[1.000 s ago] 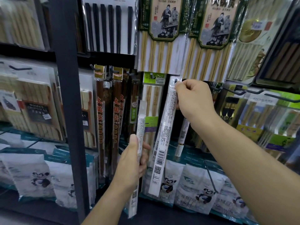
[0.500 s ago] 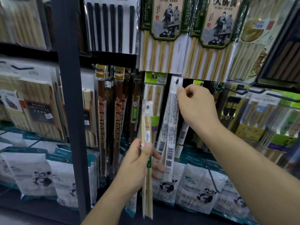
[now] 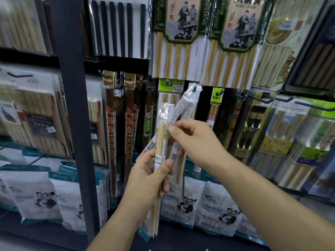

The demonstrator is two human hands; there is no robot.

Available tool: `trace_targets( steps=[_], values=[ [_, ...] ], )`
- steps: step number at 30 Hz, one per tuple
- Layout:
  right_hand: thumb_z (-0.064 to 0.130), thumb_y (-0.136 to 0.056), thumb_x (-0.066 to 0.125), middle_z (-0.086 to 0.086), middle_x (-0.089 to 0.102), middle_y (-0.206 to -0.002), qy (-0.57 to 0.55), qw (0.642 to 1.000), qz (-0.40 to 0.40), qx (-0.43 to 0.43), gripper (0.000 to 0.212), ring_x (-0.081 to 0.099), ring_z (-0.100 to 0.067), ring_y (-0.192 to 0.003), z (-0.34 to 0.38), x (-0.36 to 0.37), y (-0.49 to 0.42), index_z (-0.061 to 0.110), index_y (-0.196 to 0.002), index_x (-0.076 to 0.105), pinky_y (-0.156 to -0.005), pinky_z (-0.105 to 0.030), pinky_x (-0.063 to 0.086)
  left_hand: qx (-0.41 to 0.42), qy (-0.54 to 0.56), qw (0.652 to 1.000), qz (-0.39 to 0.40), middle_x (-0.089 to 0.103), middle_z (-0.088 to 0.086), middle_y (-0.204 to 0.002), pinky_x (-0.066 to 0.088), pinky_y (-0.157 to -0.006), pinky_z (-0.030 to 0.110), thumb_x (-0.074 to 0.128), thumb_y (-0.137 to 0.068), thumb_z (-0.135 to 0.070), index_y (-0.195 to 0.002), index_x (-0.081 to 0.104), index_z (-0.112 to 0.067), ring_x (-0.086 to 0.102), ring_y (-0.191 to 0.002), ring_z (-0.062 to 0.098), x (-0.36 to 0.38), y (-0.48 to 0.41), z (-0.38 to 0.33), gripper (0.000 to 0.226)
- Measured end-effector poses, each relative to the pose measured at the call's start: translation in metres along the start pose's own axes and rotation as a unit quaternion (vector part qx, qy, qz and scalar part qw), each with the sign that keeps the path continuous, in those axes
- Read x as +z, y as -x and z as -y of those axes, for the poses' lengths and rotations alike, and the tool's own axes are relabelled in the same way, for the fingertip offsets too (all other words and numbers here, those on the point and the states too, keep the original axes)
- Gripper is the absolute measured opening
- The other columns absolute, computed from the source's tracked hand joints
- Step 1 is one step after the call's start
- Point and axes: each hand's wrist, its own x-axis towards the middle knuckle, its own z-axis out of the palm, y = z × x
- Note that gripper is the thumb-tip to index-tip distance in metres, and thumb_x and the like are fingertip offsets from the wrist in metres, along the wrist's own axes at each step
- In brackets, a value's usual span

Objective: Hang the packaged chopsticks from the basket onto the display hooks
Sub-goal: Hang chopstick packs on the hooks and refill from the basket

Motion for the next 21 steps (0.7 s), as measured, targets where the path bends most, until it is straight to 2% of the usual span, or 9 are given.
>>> trace_targets(
  steps=[3, 6, 9, 12, 15, 17, 18, 21],
  values=[
    [0.030, -0.101, 0.062, 0.001, 0.071, -0.070, -0.059, 0.998, 0.029, -0.003, 0.016, 0.058, -0.010, -0.049, 0.002, 0.001, 0.002, 0.022, -0.093, 0.074, -0.048, -0.016, 0.043, 0.003, 0.008, 1.000, 0.009, 0.063, 0.006, -0.075, 0.037, -0.042, 0.022, 0.070, -0.084, -0.058, -0.106, 0.068, -0.020, 0.047, -0.050, 0.013, 0.001, 0.001, -0.002, 0.044],
    [0.031, -0.102, 0.060, 0.010, 0.063, -0.057, -0.042, 0.999, 0.026, -0.007, 0.019, 0.058, -0.007, -0.049, 0.002, 0.002, 0.002, 0.018, -0.095, 0.073, -0.050, -0.015, 0.044, -0.009, 0.019, 1.000, 0.014, 0.062, 0.007, -0.076, 0.038, -0.044, 0.022, 0.069, -0.087, -0.056, -0.108, 0.067, -0.017, 0.048, -0.053, 0.014, 0.001, 0.002, -0.002, 0.044],
    [0.028, -0.103, 0.057, 0.006, 0.057, -0.053, -0.025, 1.000, 0.005, 0.000, 0.027, 0.056, -0.003, -0.044, 0.003, 0.001, 0.002, 0.010, -0.088, 0.071, -0.047, -0.012, 0.042, -0.033, 0.050, 0.998, 0.013, 0.067, 0.011, -0.080, 0.047, -0.049, 0.026, 0.065, -0.095, -0.048, -0.112, 0.071, -0.019, 0.058, -0.058, 0.018, 0.001, 0.003, -0.003, 0.034],
    [0.023, -0.101, 0.057, 0.003, 0.055, -0.051, -0.023, 0.999, -0.032, 0.006, 0.030, 0.053, -0.003, -0.043, 0.004, -0.003, 0.002, 0.006, -0.079, 0.065, -0.043, -0.014, 0.041, -0.023, 0.045, 0.999, 0.005, 0.075, 0.012, -0.090, 0.060, -0.060, 0.033, 0.060, -0.096, -0.037, -0.111, 0.077, -0.024, 0.072, -0.070, 0.025, 0.003, 0.003, -0.001, 0.026],
    [0.018, -0.099, 0.057, -0.003, 0.049, -0.053, -0.038, 0.996, -0.080, -0.006, 0.029, 0.048, -0.013, -0.048, 0.005, -0.007, 0.002, -0.004, -0.079, 0.055, -0.044, -0.019, 0.041, -0.023, 0.038, 0.999, -0.028, 0.077, 0.014, -0.103, 0.063, -0.077, 0.045, 0.061, -0.094, -0.037, -0.108, 0.078, -0.024, 0.075, -0.093, 0.034, 0.003, 0.002, -0.001, 0.026],
    [0.017, -0.099, 0.056, -0.009, 0.047, -0.062, -0.060, 0.991, -0.117, -0.021, 0.032, 0.045, -0.019, -0.055, 0.009, -0.013, -0.001, -0.008, -0.081, 0.048, -0.049, -0.026, 0.042, -0.024, 0.029, 0.998, -0.058, 0.077, 0.014, -0.102, 0.062, -0.077, 0.041, 0.063, -0.090, -0.039, -0.103, 0.078, -0.020, 0.075, -0.095, 0.031, 0.002, 0.000, 0.000, 0.027],
    [0.018, -0.100, 0.056, -0.007, 0.046, -0.062, -0.068, 0.988, -0.135, -0.029, 0.034, 0.044, -0.019, -0.056, 0.012, -0.016, -0.004, -0.007, -0.079, 0.047, -0.051, -0.029, 0.042, -0.027, 0.041, 0.996, -0.068, 0.076, 0.015, -0.098, 0.063, -0.073, 0.039, 0.064, -0.090, -0.037, -0.101, 0.077, -0.017, 0.076, -0.092, 0.029, 0.002, 0.000, 0.000, 0.027],
    [0.025, -0.103, 0.055, 0.011, 0.034, -0.050, -0.052, 0.982, -0.175, -0.042, 0.044, 0.033, -0.005, -0.048, 0.020, -0.025, -0.014, 0.009, -0.065, 0.039, -0.051, -0.022, 0.038, -0.030, 0.065, 0.994, -0.078, 0.074, 0.020, -0.096, 0.064, -0.069, 0.038, 0.064, -0.090, -0.032, -0.099, 0.076, -0.011, 0.077, -0.088, 0.030, 0.003, -0.001, 0.001, 0.026]
  ],
)
